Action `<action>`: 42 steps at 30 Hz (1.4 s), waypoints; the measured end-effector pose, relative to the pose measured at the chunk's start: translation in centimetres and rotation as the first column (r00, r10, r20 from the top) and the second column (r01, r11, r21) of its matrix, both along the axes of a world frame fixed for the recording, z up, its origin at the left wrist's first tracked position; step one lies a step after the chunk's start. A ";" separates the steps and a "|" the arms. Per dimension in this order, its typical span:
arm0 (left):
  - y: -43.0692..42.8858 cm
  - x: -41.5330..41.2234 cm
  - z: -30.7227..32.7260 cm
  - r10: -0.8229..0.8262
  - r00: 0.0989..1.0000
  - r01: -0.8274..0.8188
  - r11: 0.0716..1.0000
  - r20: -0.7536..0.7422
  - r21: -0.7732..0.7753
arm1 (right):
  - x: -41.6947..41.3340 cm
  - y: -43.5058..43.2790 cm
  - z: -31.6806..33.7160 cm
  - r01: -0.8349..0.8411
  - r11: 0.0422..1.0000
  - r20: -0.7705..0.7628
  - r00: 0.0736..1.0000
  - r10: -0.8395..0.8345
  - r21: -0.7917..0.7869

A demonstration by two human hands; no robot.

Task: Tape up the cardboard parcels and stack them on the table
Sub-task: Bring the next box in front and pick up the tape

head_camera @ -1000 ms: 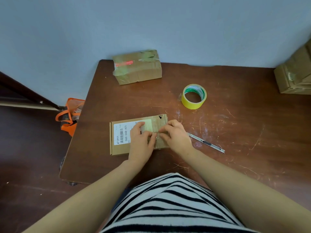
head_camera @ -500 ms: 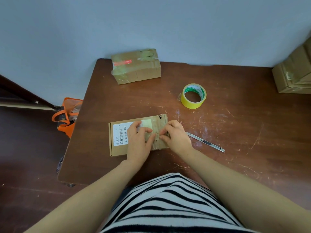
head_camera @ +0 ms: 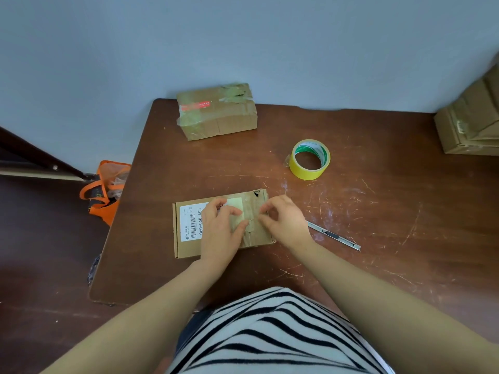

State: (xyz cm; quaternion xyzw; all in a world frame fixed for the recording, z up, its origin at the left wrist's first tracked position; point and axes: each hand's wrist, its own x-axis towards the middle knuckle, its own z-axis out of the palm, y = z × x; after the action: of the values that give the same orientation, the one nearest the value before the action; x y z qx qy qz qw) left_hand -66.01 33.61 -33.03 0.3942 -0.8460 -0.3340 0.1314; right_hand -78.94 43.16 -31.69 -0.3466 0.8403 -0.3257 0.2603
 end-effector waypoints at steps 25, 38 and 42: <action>-2.5 -3.1 -0.4 -0.409 0.890 0.431 0.899 0.199 -0.077 | -1.1 -1.6 0.6 -0.291 0.846 -0.307 0.838 0.450 0.446; -2.0 -3.3 -1.1 -0.366 0.772 0.538 0.812 0.519 -0.228 | -0.9 -0.6 -0.1 -0.317 0.856 -0.313 0.832 0.458 0.408; -2.2 -3.2 -0.9 -0.373 0.777 0.539 0.810 0.507 -0.231 | -1.2 -0.8 -0.2 -0.326 0.843 -0.332 0.811 0.482 0.428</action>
State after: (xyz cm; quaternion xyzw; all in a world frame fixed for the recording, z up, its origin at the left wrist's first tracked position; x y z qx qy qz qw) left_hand -69.26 31.46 -33.92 0.2066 -0.9705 -0.0963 -0.0781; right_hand -80.19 42.34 -31.93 -0.5306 0.8254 -0.0226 0.1917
